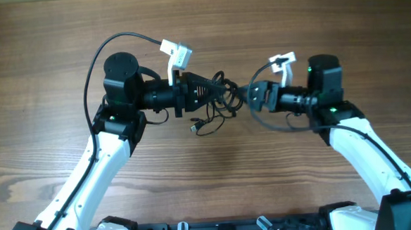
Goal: Untangle cables
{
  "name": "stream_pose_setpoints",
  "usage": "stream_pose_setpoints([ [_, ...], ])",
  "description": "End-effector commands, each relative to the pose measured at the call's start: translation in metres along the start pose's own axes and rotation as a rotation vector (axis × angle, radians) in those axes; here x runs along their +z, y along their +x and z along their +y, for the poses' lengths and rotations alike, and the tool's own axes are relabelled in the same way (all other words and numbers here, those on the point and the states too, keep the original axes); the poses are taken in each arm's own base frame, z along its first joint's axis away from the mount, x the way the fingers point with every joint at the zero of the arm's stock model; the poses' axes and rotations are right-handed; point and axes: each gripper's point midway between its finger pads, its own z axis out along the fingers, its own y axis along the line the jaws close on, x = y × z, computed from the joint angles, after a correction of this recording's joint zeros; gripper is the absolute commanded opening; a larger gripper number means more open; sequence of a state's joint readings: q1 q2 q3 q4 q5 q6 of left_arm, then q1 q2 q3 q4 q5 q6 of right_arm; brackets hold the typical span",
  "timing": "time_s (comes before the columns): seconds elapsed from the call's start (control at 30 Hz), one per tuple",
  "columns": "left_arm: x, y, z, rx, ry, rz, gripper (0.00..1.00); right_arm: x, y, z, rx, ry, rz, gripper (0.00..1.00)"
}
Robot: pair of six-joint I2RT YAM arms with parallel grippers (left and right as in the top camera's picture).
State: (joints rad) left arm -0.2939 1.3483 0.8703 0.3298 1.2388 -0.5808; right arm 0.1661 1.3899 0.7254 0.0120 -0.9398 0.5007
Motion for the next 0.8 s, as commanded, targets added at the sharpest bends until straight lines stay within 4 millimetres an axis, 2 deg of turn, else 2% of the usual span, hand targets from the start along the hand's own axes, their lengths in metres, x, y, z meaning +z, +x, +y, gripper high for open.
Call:
stream_pose_setpoints([
  [0.0, -0.001, -0.004, -0.007, 0.055, 0.001, -0.011, 0.04, 0.015, 0.009, 0.016, -0.13, -0.04, 0.035, 1.0],
  [0.03, -0.001, -0.004, -0.007, 0.055, 0.001, -0.011, 0.05, 0.019, 0.011, 0.021, -0.142, -0.05, 0.039, 1.0],
  [0.17, -0.001, -0.004, -0.007, 0.051, 0.002, -0.01, 0.04, 0.026, 0.002, -0.005, -0.051, 0.127, -0.034, 0.97],
  [0.23, -0.001, -0.004, -0.007, 0.051, 0.002, -0.01, 0.04, 0.028, -0.005, -0.008, -0.076, 0.162, -0.071, 0.8],
  [0.27, -0.001, -0.004, -0.007, 0.051, 0.002, -0.01, 0.04, 0.028, -0.009, -0.006, -0.088, 0.157, -0.084, 0.75],
  [0.37, -0.001, -0.004, -0.008, 0.051, 0.003, -0.01, 0.04, 0.028, -0.016, -0.001, -0.118, 0.14, -0.111, 0.65],
  [0.43, -0.001, -0.004, -0.008, 0.048, 0.002, -0.01, 0.04, 0.031, -0.013, -0.005, -0.107, 0.142, -0.097, 0.59],
  [0.53, -0.001, -0.004, -0.008, 0.048, 0.002, -0.01, 0.04, 0.035, -0.012, -0.011, -0.1, 0.146, -0.091, 0.22],
  [0.57, -0.001, -0.004, -0.008, 0.047, 0.003, -0.01, 0.04, 0.035, -0.017, -0.008, -0.114, 0.135, -0.108, 0.06],
  [0.63, -0.001, -0.001, -0.005, 0.019, -0.003, -0.001, 0.04, 0.031, -0.025, 0.002, -0.135, 0.076, -0.126, 0.04],
  [0.77, -0.001, 0.019, -0.002, -0.049, 0.012, 0.063, 0.06, 0.002, -0.05, 0.005, -0.108, -0.023, -0.181, 0.04],
])
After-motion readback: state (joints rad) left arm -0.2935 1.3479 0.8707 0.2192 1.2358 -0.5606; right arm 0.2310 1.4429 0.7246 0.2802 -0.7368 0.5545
